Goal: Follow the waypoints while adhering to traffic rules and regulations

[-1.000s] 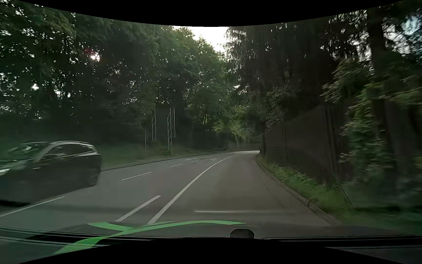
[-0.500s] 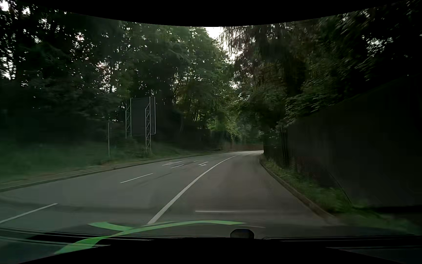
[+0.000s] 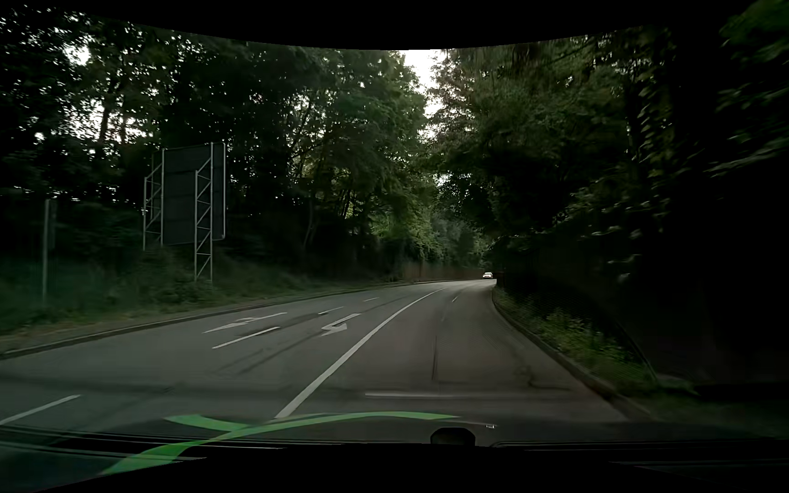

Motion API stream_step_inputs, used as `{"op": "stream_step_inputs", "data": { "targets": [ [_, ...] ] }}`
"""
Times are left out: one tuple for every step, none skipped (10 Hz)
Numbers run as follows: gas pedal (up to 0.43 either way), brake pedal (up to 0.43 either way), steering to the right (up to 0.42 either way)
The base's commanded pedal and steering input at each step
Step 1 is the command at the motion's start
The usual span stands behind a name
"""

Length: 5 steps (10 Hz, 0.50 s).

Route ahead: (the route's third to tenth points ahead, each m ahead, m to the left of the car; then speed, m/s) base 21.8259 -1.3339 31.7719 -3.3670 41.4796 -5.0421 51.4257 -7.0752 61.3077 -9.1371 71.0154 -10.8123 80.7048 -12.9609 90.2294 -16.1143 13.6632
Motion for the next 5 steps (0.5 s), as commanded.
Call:
{"op": "stream_step_inputs", "data": {
  "targets": [
    [0.209,0.000,0.025],
    [0.209,0.000,0.028],
    [0.209,0.000,0.028],
    [0.209,0.000,0.028],
    [0.209,0.000,0.029]
  ]
}}
